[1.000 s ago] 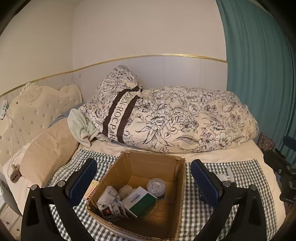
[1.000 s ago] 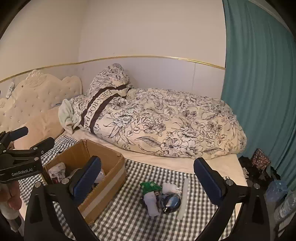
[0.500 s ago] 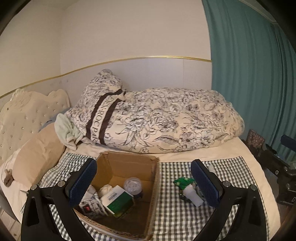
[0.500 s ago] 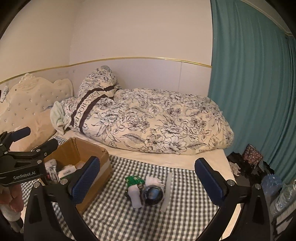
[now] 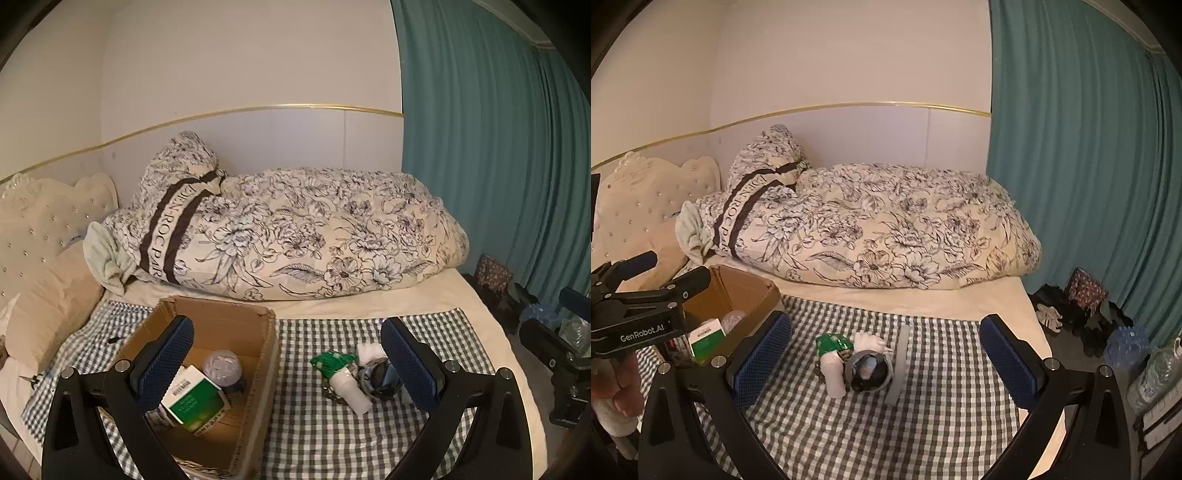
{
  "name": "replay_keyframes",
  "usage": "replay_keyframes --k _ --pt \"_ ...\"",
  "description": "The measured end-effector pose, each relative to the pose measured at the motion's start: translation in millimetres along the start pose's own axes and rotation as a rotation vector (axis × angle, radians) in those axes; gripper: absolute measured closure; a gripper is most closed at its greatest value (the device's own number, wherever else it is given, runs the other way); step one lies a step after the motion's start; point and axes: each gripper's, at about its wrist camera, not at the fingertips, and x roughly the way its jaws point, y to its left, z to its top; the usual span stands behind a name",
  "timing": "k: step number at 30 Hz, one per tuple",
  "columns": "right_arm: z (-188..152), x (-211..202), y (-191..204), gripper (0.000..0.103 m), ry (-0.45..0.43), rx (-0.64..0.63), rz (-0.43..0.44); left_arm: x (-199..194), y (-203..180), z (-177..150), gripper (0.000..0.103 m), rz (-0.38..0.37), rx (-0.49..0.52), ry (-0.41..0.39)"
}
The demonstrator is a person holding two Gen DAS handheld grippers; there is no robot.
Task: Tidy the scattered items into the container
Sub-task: 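Move both tools back over the remaining items on the checkered cloth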
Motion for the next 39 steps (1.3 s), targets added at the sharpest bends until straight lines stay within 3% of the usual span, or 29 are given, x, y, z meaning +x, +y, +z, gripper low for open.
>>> replay_keyframes --k 13,21,24,32,39 --pt "-24 40 -14 0.001 0.064 0.039 0.034 47 -20 -27 0.0 0.022 0.059 0.086" --pt "-41 73 -18 0.019 0.128 0.044 0.035 74 -35 -51 0.0 0.002 0.087 0.112" --pt "-48 85 -20 0.02 0.152 0.051 0.033 82 -41 -59 0.0 0.015 0.085 0.107" --pt "-65 119 -20 0.025 0.213 0.051 0.032 103 -55 -79 0.0 -0.047 0.088 0.096" --pt "-80 151 -23 0.033 0.269 0.056 0.035 136 -66 -98 0.0 -0.097 0.097 0.175"
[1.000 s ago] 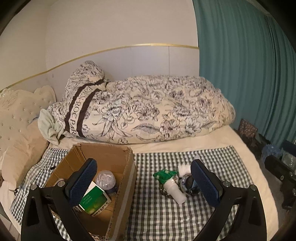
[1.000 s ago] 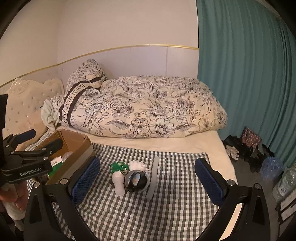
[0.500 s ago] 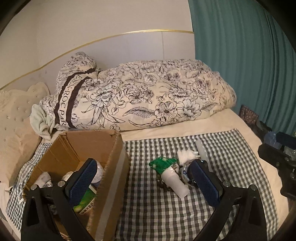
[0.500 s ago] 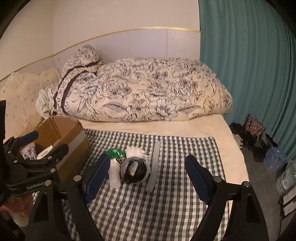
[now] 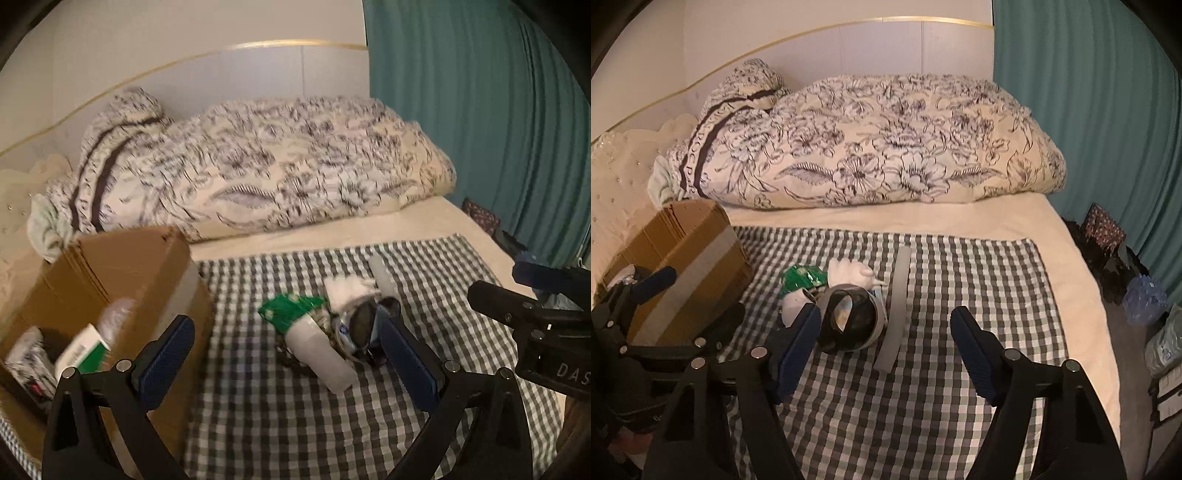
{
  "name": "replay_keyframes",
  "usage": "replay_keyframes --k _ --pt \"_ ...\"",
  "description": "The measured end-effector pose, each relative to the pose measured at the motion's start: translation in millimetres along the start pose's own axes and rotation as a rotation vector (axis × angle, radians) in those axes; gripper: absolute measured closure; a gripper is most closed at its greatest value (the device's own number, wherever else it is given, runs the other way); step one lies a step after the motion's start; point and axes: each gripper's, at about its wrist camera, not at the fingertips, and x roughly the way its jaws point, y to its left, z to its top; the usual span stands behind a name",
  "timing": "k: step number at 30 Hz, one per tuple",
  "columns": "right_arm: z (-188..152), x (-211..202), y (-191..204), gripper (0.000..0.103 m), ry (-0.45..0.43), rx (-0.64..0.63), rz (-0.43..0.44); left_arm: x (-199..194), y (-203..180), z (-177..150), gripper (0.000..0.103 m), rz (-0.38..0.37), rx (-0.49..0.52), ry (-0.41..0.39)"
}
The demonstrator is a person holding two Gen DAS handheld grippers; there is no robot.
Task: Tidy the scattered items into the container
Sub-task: 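Move both tools back over the remaining items on the checkered cloth, then grasp the white bottle with the left tool while the right tool grasps the black cup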
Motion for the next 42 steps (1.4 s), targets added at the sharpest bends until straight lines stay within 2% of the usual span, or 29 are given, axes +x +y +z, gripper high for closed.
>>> replay_keyframes --k 5,11,16,27,31,32,35,38,39,41,42 --pt "-4 24 3 0.042 0.039 -0.008 0.012 26 -5 -10 0.0 0.016 0.022 0.062" --pt "-8 49 7 0.043 0.077 -0.013 0.031 54 -1 -22 0.0 0.014 -0.003 0.133" --pt "-11 68 11 0.046 0.104 -0.018 0.044 71 -3 -26 0.0 -0.006 -0.018 0.166" --pt "-14 104 12 0.064 0.16 -0.027 0.037 104 -8 -35 0.0 -0.011 -0.037 0.237" --pt "-19 115 8 0.065 0.184 -0.024 0.025 114 -10 -40 0.0 -0.017 -0.037 0.255" --pt "-20 116 8 0.068 0.187 -0.022 0.027 115 -11 -41 0.0 -0.018 -0.04 0.258" --pt "-22 115 9 0.086 0.183 -0.03 0.045 120 -12 -43 0.0 -0.024 -0.049 0.266" --pt "-21 111 9 0.092 0.17 -0.035 0.045 128 -12 -47 0.0 -0.024 -0.056 0.28" --pt "-21 110 8 0.093 0.168 -0.032 0.049 131 -12 -48 0.002 -0.028 -0.057 0.287" --pt "-20 108 8 0.095 0.164 -0.032 0.049 136 -13 -51 0.024 -0.015 -0.048 0.306" --pt "-20 106 8 0.096 0.161 -0.033 0.047 139 -13 -53 0.029 -0.005 -0.042 0.319"
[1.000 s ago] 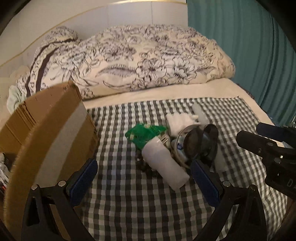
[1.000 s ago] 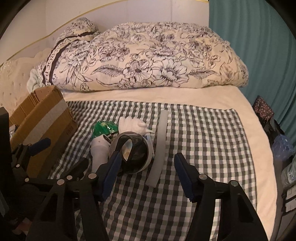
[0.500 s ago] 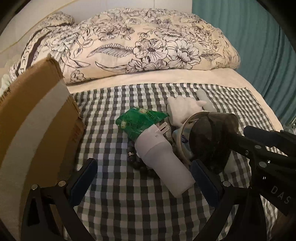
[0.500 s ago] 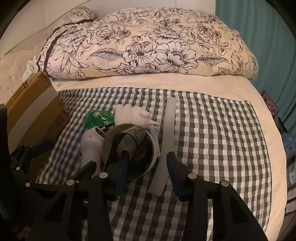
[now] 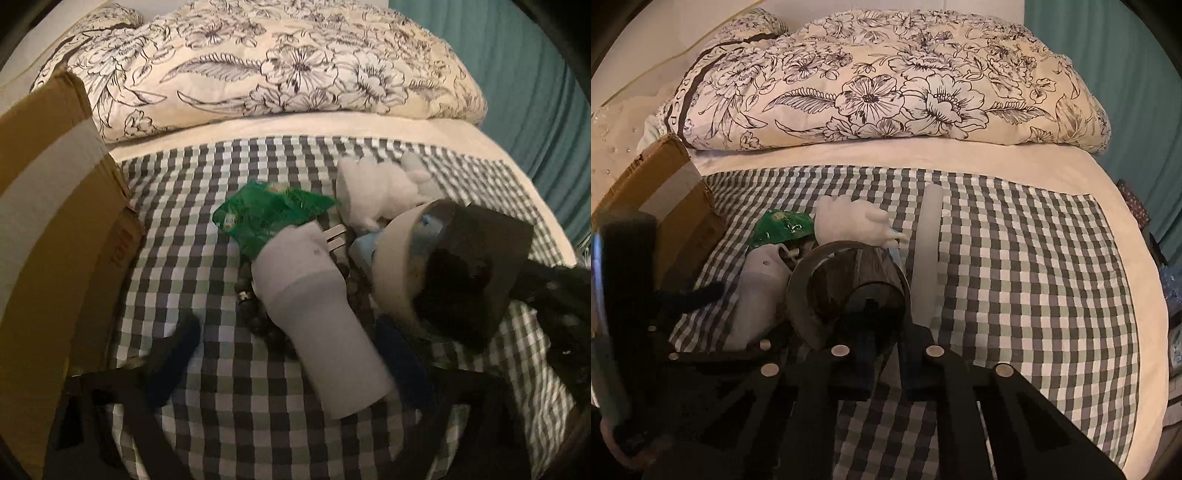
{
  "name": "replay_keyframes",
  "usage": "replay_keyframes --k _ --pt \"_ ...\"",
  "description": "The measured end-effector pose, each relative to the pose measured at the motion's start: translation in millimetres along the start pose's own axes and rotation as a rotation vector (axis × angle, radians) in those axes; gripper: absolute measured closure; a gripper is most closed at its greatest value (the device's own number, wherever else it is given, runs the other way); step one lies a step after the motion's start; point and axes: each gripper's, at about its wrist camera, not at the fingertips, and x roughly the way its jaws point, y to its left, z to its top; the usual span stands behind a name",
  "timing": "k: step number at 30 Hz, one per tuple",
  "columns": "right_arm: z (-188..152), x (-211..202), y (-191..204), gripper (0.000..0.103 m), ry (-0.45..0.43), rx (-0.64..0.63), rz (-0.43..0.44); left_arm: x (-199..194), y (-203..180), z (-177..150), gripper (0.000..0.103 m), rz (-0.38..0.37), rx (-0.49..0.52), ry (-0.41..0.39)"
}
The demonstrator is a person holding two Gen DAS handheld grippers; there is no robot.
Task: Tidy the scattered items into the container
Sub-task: 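Grasp the white bottle with the left tool while the right tool grasps the black cup, then lift and carry the white bottle and black cup over the cardboard box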
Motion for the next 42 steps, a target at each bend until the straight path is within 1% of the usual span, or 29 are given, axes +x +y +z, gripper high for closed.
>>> replay_keyframes --k 1,3,5,8,12,17,20,23,36,42 --pt "-1 -1 -1 0.096 -0.001 0.0 -0.001 2 1 -1 0.033 0.005 0.0 0.01" --pt "-2 -5 -2 0.097 -0.007 0.005 -0.003 1 4 -2 0.037 0.0 -0.01 0.006" --pt "-3 -8 -5 0.097 -0.011 0.01 -0.004 -2 5 -2 0.049 0.0 -0.014 0.007" --pt "-4 -13 -7 0.097 -0.017 0.017 0.0 -7 7 -2 0.058 -0.005 -0.017 0.007" --pt "-5 -21 -7 0.097 -0.026 0.019 -0.001 -15 11 -3 0.059 -0.012 -0.021 0.003" --pt "-6 -32 -6 0.097 -0.039 0.022 0.005 -26 12 -3 0.07 -0.027 -0.008 -0.01" --pt "-7 -36 -4 0.097 -0.042 0.023 0.017 -31 11 -5 0.07 -0.029 0.009 -0.011" --pt "-7 -41 -2 0.098 -0.05 0.024 0.018 -38 12 -6 0.071 -0.039 0.014 -0.028" --pt "-6 -78 -1 0.098 -0.107 0.019 -0.013 -73 15 1 0.071 -0.03 0.024 -0.094" --pt "-6 -100 4 0.098 -0.141 0.012 -0.016 -98 18 3 0.071 -0.029 0.023 -0.138"
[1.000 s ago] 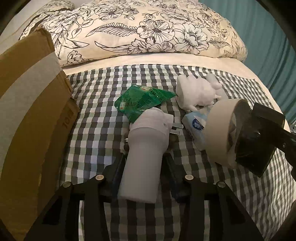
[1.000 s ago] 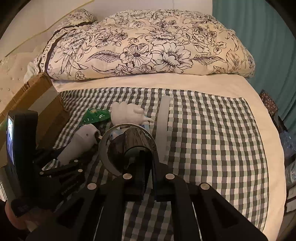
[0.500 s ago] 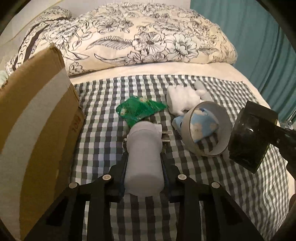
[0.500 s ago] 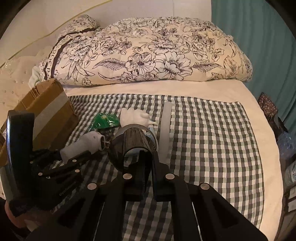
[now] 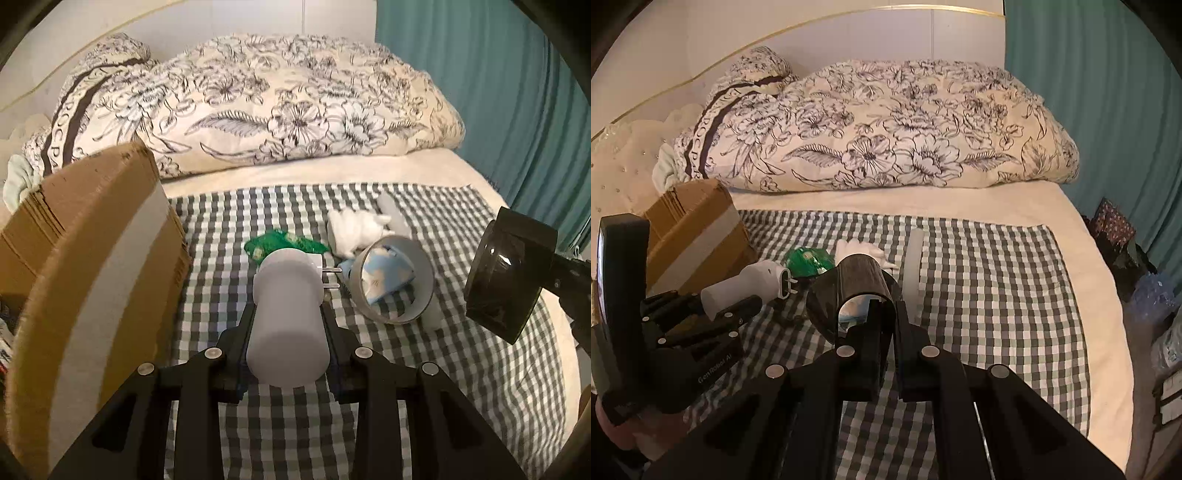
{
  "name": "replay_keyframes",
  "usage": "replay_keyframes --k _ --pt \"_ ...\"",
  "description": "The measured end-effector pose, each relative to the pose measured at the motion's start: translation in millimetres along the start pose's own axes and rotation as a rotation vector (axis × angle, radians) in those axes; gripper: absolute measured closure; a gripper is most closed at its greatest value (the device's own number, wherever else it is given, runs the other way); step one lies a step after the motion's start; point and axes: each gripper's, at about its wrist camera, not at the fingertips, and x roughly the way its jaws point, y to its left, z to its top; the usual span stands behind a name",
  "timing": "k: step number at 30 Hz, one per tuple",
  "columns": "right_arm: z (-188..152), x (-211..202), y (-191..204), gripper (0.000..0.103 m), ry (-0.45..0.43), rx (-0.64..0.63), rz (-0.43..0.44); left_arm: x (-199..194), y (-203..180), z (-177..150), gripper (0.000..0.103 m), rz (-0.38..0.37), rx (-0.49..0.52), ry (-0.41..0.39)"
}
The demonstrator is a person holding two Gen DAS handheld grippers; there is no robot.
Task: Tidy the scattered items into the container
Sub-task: 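Lift and carry the white bottle and black cup over the cardboard box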
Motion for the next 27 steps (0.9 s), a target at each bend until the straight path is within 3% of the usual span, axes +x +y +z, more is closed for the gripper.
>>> replay_keyframes --k 27 --pt "16 -102 25 0.098 -0.166 -0.025 -0.028 -134 8 24 0.071 0.021 -0.013 -0.238"
